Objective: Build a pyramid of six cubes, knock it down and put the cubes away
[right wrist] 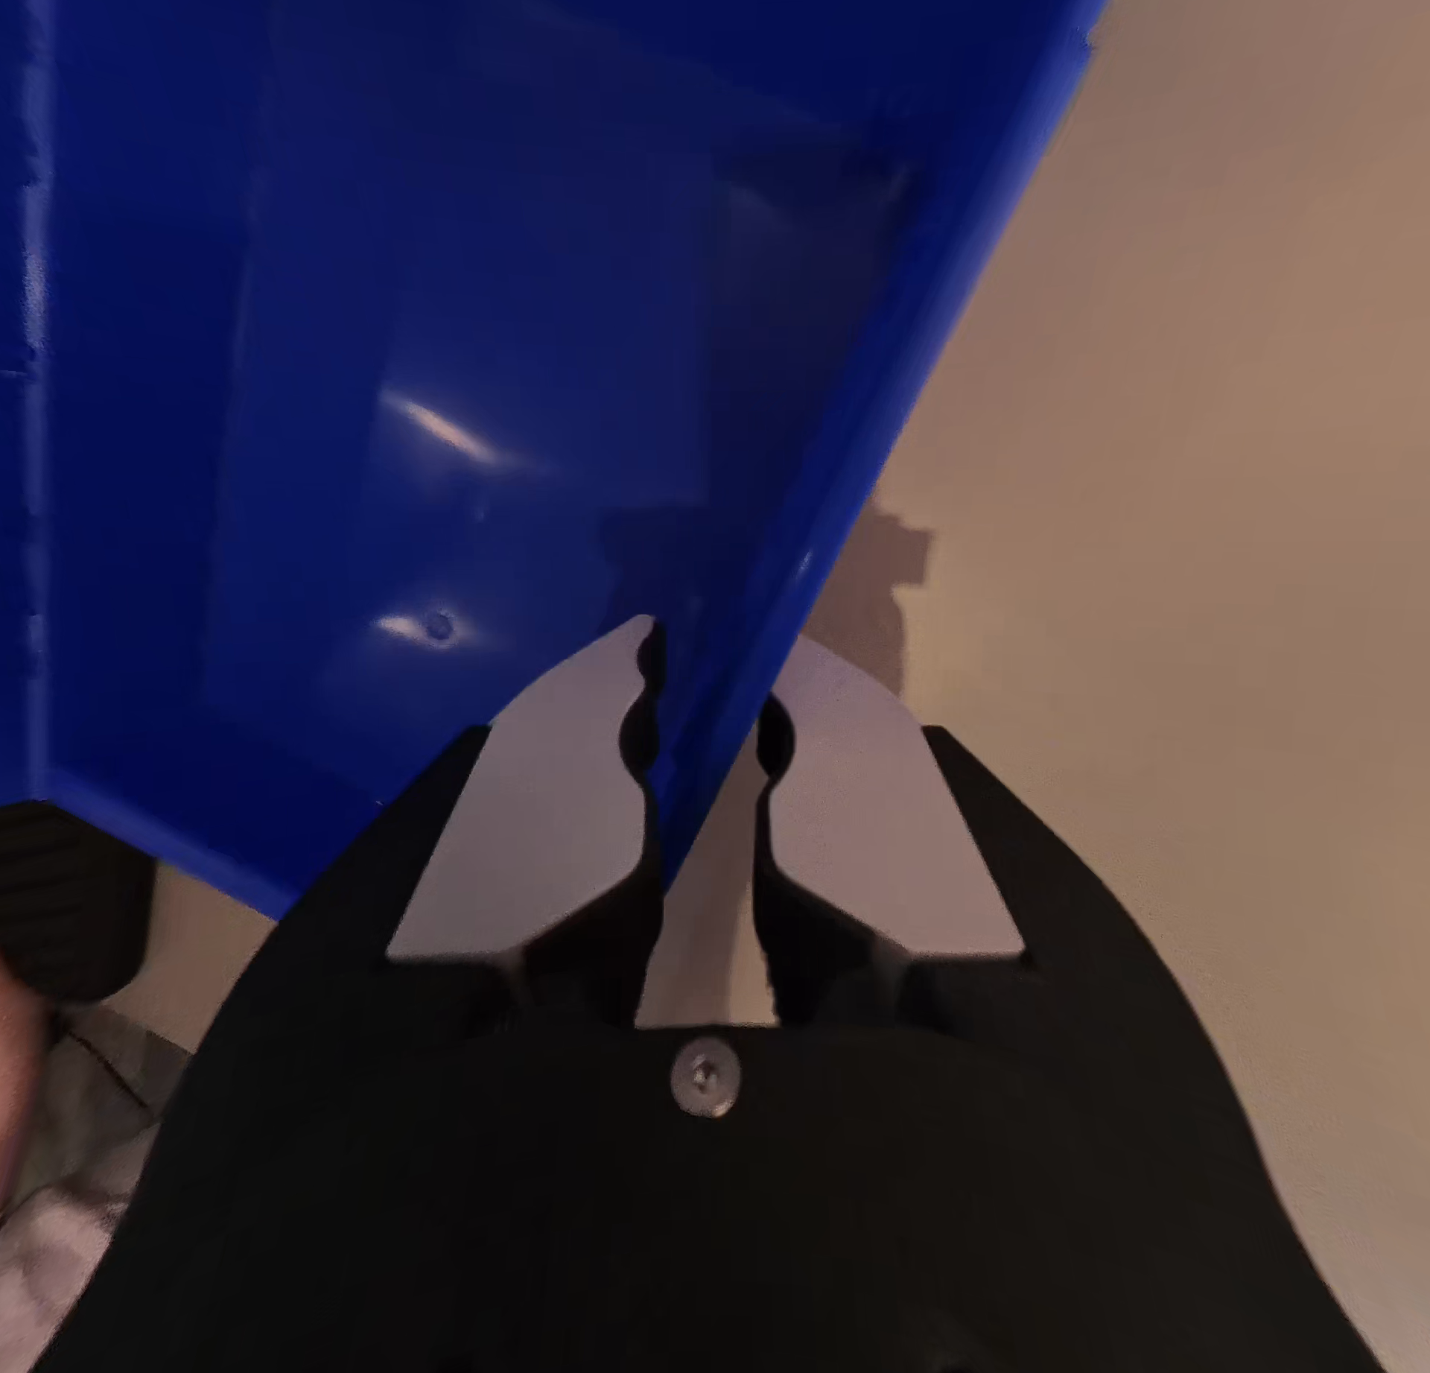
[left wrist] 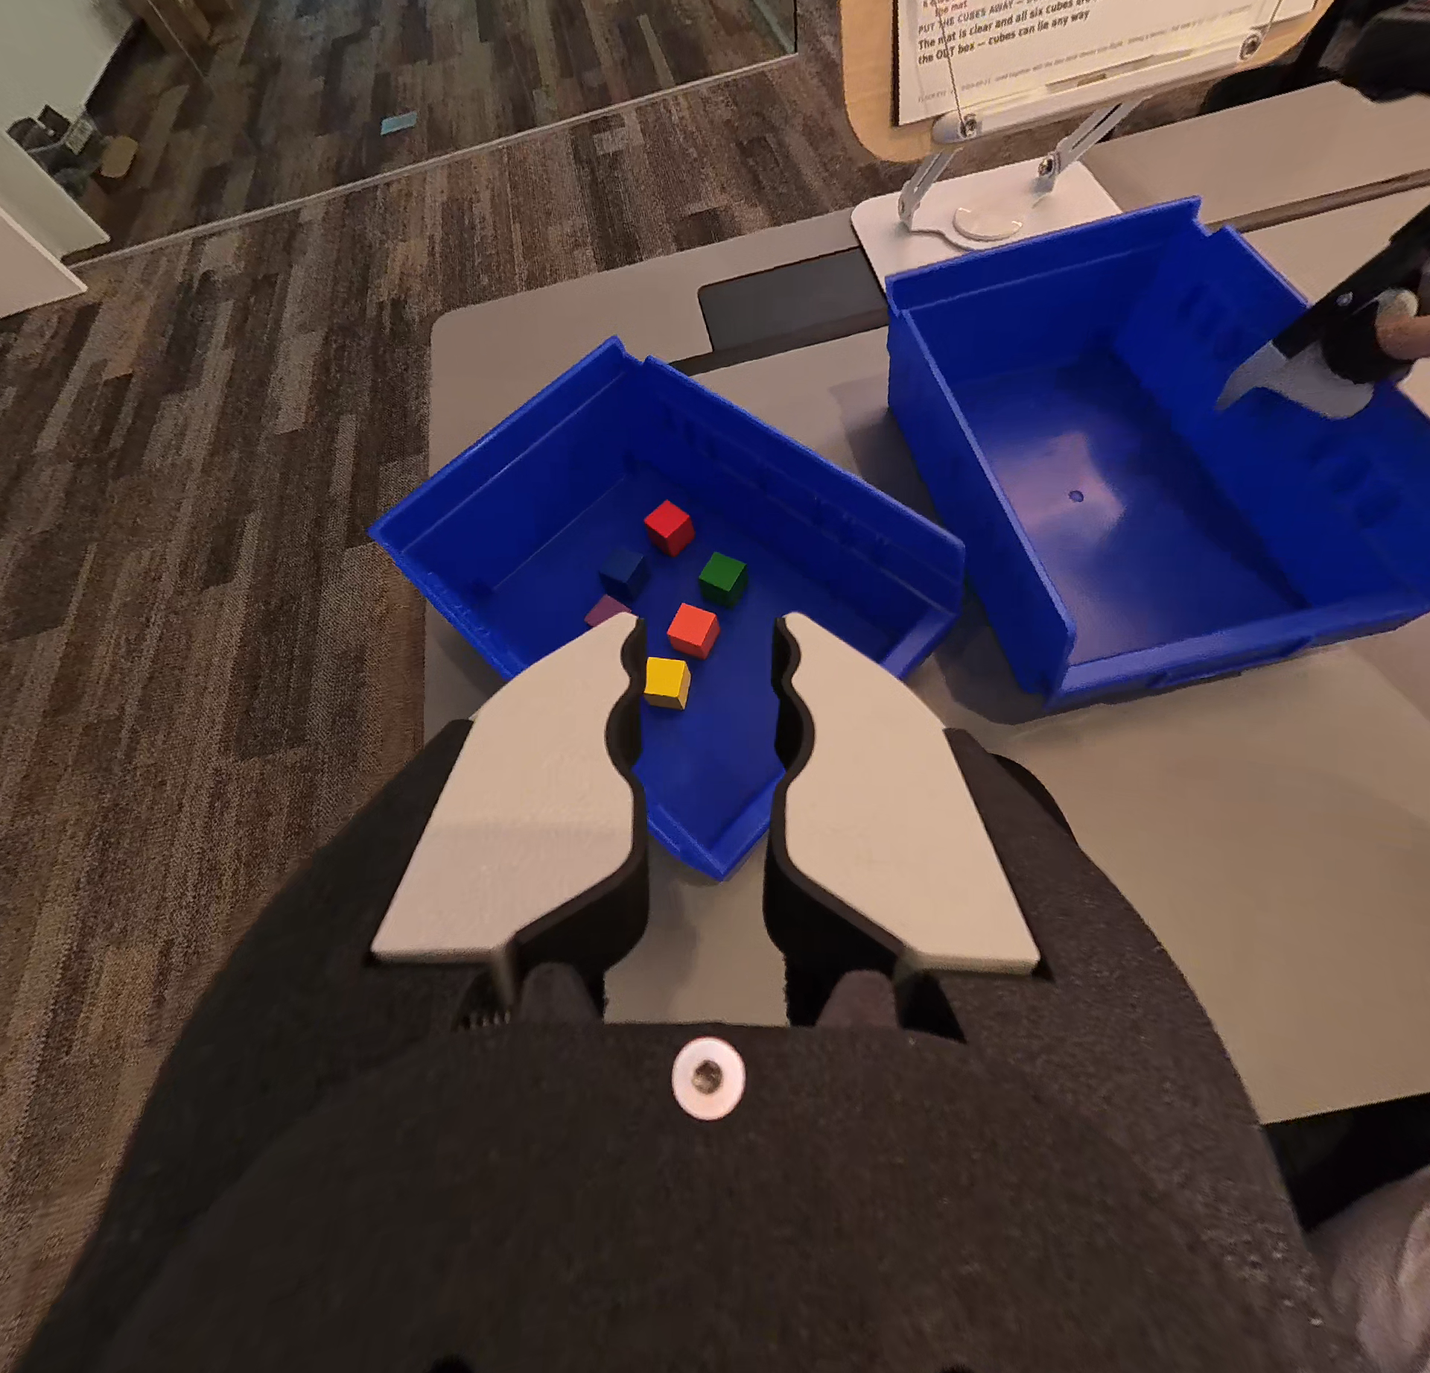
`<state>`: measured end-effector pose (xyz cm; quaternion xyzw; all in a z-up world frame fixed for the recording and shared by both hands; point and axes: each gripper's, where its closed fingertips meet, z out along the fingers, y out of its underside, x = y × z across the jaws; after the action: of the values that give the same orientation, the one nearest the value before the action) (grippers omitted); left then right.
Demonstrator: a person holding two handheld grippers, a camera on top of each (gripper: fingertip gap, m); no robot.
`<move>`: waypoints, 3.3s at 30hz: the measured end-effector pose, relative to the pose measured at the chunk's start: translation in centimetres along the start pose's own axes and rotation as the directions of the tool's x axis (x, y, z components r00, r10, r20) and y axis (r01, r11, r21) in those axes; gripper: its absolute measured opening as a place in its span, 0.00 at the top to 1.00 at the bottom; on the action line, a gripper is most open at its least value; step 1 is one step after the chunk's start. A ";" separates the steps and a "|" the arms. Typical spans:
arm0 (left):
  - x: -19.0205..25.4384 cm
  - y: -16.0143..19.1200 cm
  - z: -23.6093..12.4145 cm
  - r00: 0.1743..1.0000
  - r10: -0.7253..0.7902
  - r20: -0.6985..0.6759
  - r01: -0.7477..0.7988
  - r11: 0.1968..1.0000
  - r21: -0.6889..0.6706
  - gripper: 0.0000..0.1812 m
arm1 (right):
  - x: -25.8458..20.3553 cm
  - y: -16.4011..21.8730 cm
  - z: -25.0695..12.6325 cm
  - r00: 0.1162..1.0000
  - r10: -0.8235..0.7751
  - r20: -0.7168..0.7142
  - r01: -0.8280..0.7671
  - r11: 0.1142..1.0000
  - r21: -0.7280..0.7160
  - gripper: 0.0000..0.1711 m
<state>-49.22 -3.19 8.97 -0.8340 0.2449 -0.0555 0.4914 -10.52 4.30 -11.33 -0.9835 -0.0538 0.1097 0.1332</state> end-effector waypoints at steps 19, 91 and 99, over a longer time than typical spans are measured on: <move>3.4 -1.2 4.3 0.988 0.152 -0.003 -0.150 0.978 -0.146 0.83 | 23.1 8.5 -6.9 0.967 0.245 -0.068 -0.248 0.968 -0.034 0.96; -4.5 11.4 22.1 0.995 0.057 -0.084 -0.097 0.768 -0.633 0.89 | 19.6 2.8 -19.4 0.983 -0.090 -0.159 0.169 0.777 0.606 0.65; -4.9 7.3 21.9 0.998 0.014 -0.058 -0.038 0.902 -0.430 0.79 | 19.0 2.6 -18.1 0.984 -0.114 -0.135 0.172 0.795 0.581 0.68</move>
<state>-48.73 13.56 -7.67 -0.9168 0.2752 -0.0159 0.2889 12.28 -0.21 1.18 -0.8904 -0.0848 0.0649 0.4425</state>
